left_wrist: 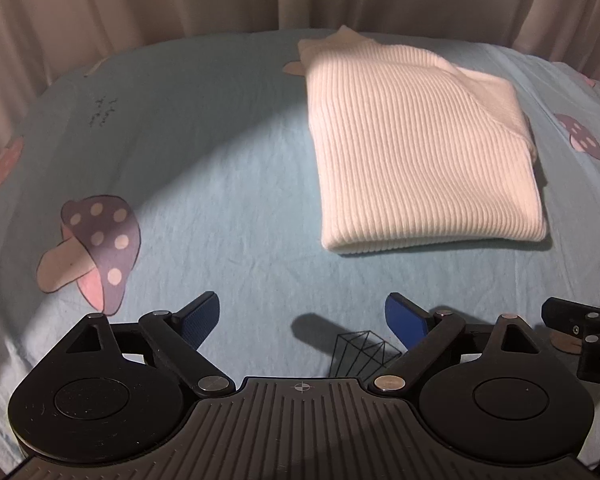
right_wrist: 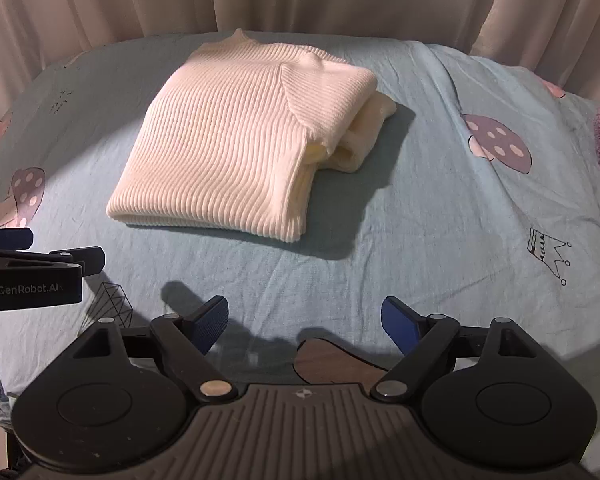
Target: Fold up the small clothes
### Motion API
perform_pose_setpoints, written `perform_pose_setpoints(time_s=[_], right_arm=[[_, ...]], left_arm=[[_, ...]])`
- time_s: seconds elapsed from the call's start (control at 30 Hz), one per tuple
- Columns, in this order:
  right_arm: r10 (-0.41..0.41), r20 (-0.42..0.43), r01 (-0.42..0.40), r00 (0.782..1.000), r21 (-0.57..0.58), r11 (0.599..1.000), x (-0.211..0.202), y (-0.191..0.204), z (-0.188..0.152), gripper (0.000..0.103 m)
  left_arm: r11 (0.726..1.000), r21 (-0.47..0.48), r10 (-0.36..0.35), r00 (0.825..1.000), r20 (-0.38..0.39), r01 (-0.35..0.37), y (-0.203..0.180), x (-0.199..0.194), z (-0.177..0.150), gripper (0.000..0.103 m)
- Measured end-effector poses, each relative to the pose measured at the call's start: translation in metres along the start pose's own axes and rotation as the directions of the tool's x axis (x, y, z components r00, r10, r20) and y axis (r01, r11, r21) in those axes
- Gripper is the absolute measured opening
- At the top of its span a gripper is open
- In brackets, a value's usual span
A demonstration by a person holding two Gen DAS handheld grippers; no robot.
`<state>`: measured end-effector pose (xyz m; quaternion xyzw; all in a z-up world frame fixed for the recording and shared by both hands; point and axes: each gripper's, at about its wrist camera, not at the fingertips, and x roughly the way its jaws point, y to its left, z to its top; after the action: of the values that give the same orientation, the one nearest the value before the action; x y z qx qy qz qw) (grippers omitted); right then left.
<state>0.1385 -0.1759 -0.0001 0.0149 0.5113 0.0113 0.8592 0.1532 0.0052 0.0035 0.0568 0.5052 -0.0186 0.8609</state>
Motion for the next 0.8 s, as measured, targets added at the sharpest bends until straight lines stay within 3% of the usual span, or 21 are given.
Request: perform_pose_setpoints(time_s=[0.23,0.4,0.8], right_arm=[[0.002,-0.023,0.001,1.000,0.120,0.993,-0.001,-0.002,0.021,0.084],[-0.034,-0.037,0.038,0.999,0.115,0.993,0.002,0.004,0.024,0.084],[-0.061,-0.054,0.067,0.997,0.123,0.990,0.003,0.006,0.025,0.084]], left_arm=[[1.000,0.014,0.006,1.000,-0.005,-0.006,-0.007,0.004,0.013,0.096],[0.998,0.052,0.040,0.999,-0.009,-0.039,-0.013,0.007,0.019,0.096],[0.999,0.037,0.020,0.999,-0.037,-0.018,-0.011,0.010,0.022,0.096]])
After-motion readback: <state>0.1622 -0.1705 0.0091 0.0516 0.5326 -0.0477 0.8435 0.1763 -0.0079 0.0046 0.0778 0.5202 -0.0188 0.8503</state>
